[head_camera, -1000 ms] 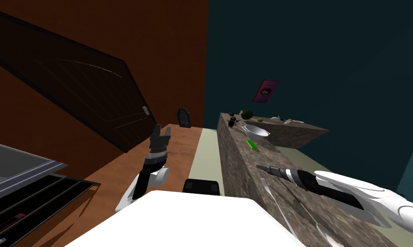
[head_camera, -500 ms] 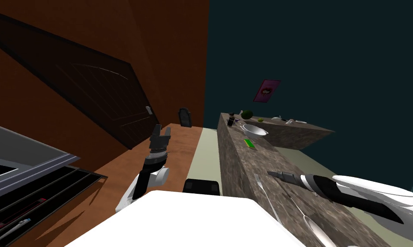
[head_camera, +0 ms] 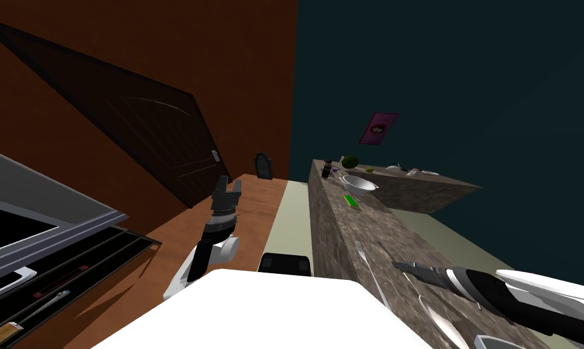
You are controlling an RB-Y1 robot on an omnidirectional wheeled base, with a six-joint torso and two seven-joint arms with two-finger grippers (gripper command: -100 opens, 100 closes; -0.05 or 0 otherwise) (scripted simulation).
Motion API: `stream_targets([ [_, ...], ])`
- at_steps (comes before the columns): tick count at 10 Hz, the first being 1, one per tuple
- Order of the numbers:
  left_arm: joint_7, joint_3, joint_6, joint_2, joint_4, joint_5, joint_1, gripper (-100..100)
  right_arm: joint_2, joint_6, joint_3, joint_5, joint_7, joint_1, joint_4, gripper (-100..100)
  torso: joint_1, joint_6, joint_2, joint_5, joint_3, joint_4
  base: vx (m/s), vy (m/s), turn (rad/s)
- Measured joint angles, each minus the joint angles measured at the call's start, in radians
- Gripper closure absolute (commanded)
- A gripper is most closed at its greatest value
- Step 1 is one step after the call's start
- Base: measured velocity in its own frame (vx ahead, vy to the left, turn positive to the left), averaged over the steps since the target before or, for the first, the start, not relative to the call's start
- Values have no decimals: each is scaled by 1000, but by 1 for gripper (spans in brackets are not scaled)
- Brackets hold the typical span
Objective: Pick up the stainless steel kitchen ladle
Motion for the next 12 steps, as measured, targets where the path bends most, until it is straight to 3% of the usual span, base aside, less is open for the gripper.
stream_targets([
  [1, 0, 0, 0, 0, 0, 0, 0, 0, 9, -4, 8, 16, -11, -7, 8, -100, 0, 0, -1, 0, -1, 0, 0, 0, 0],
  [2, 0, 0, 0, 0, 0, 0, 0, 0, 10, -5, 9, 19, -15, -8, 9, 0, 0, 0, -2, 0, -1, 0, 0, 0, 0],
  [3, 0, 0, 0, 0, 0, 0, 0, 0, 10, -5, 9, 19, -14, -8, 9, -100, 0, 0, -2, 0, -1, -1, 23, 3, 65],
  [6, 0, 0, 0, 0, 0, 0, 0, 0, 59, 18, 6, 18, 10, 12, 26, -100, 0, 0, -5, 0, -3, -1, 36, 5, 38],
  [7, 0, 0, 0, 0, 0, 0, 0, 0, 60, 22, 5, 17, 14, 13, 26, 100, 0, 0, -4, 0, -3, -1, 0, 0, 0],
  [11, 0, 0, 0, 0, 0, 0, 0, 0, 60, 22, 5, 17, 13, 13, 26, 100, 0, -1, -3, 0, -2, -1, 0, 0, 0],
  [12, 0, 0, 0, 0, 0, 0, 0, 0, 60, 22, 5, 17, 13, 13, 26, 0, 0, -1, -3, 0, -2, -1, 0, 0, 0],
])
